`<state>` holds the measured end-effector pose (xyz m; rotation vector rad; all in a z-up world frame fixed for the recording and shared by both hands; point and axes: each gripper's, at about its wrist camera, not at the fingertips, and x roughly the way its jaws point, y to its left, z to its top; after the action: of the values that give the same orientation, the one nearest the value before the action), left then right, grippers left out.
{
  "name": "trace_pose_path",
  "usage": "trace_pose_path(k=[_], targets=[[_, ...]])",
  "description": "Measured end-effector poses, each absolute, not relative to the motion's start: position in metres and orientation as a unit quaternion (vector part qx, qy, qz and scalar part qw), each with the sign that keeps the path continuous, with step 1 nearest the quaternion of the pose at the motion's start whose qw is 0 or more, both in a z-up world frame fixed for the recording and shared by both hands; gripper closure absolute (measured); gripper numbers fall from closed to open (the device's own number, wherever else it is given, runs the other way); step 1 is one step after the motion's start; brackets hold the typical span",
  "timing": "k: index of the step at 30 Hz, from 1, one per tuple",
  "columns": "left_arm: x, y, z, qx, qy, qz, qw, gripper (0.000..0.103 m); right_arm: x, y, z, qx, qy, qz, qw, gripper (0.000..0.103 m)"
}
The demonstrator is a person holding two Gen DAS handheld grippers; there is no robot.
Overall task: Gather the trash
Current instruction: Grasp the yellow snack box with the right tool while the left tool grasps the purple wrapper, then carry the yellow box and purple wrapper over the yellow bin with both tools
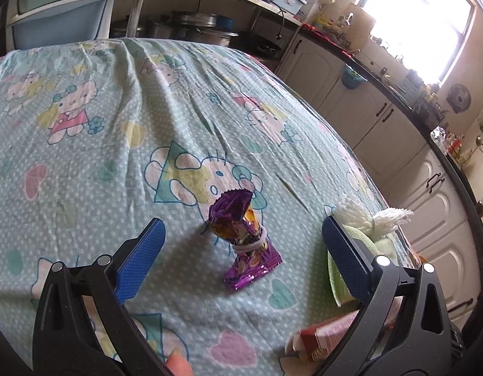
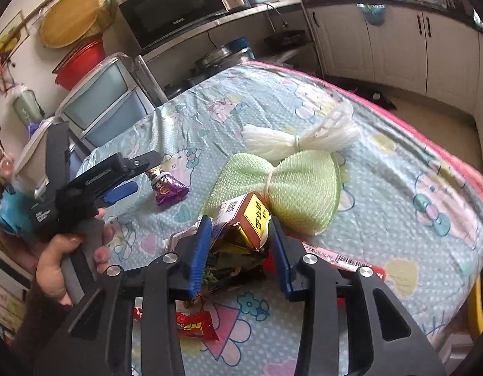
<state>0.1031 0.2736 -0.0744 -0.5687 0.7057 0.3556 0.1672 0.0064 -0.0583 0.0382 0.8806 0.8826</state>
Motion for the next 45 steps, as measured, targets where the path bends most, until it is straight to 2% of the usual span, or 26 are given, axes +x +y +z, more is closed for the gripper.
trace_pose_path(k=[1, 2, 3, 5, 8, 10, 11, 13, 19, 25, 35, 45], targets=[[0.104, 0.274, -0.074, -0.274, 0.339, 0.17, 0.884, 0.011, 0.165, 0.006, -0.055, 0.012, 0.404, 0.415, 0.815, 0.07], [0.106, 0.274, -0.075, -0.275, 0.34, 0.17, 0.883, 0.011, 0.162, 0.007, -0.052, 0.008, 0.396, 0.42, 0.817, 0.079], [0.108, 0.274, -0.076, -0.275, 0.341, 0.169, 0.883, 0.012, 0.16, 0.007, -0.049, 0.001, 0.389, 0.422, 0.819, 0.082], [0.111, 0.273, -0.077, -0.275, 0.344, 0.167, 0.882, 0.017, 0.157, 0.008, -0.043, -0.008, 0.379, 0.425, 0.822, 0.082], [0.116, 0.272, -0.082, -0.273, 0.355, 0.167, 0.878, 0.037, 0.153, 0.01, -0.038, -0.02, 0.366, 0.43, 0.825, 0.082], [0.117, 0.27, -0.084, -0.27, 0.36, 0.168, 0.877, 0.064, 0.152, 0.01, -0.035, -0.019, 0.359, 0.434, 0.826, 0.082], [0.117, 0.269, -0.084, -0.269, 0.361, 0.167, 0.877, 0.071, 0.151, 0.009, -0.033, -0.017, 0.358, 0.435, 0.826, 0.082], [0.116, 0.266, -0.082, -0.264, 0.36, 0.161, 0.88, 0.076, 0.151, 0.007, -0.03, -0.012, 0.355, 0.436, 0.827, 0.082], [0.107, 0.26, -0.071, -0.251, 0.352, 0.153, 0.889, 0.08, 0.148, -0.004, -0.02, -0.003, 0.344, 0.435, 0.832, 0.082], [0.099, 0.243, -0.038, -0.227, 0.324, 0.137, 0.908, 0.081, 0.15, -0.024, -0.01, 0.013, 0.333, 0.424, 0.842, 0.082], [0.107, 0.188, 0.011, -0.182, 0.282, 0.087, 0.938, 0.081, 0.156, -0.066, 0.005, 0.038, 0.315, 0.395, 0.862, 0.082], [0.137, 0.123, 0.026, -0.153, 0.278, 0.024, 0.948, 0.081, 0.167, -0.124, 0.016, 0.068, 0.3, 0.345, 0.887, 0.082]])
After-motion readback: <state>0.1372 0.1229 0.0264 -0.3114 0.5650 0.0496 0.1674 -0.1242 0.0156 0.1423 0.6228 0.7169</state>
